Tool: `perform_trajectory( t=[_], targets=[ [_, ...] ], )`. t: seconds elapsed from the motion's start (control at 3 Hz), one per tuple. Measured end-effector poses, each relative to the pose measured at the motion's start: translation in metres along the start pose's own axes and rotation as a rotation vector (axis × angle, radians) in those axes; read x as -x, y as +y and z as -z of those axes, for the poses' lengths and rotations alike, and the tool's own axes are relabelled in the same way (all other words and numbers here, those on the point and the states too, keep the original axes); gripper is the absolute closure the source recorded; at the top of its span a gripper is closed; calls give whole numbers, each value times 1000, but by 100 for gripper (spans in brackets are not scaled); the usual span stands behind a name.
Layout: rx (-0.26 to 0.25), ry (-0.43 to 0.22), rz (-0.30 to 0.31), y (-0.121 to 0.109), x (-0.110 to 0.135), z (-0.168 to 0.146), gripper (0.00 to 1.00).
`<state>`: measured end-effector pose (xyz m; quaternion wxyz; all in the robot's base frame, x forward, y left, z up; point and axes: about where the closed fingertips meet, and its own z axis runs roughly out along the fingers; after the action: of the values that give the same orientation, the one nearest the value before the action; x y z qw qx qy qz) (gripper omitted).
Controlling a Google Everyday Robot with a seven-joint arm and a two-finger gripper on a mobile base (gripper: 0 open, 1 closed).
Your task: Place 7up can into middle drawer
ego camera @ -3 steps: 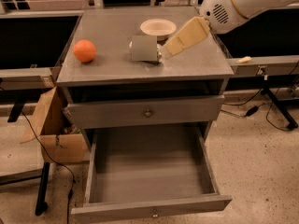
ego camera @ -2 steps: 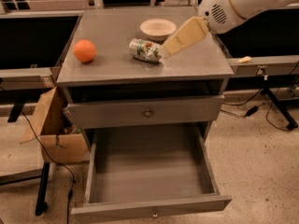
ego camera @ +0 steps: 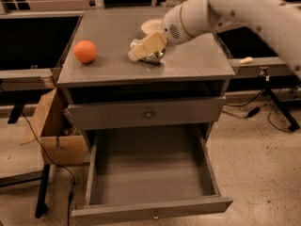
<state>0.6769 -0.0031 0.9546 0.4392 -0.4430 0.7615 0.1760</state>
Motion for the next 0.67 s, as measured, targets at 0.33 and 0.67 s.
perform_trajectory(
  t=[0.33,0.67],
  targets=[
    [-8,-50,-26,-13,1,-48,0],
    [-65,-59,-63,-36,-2,-86,0]
  ],
)
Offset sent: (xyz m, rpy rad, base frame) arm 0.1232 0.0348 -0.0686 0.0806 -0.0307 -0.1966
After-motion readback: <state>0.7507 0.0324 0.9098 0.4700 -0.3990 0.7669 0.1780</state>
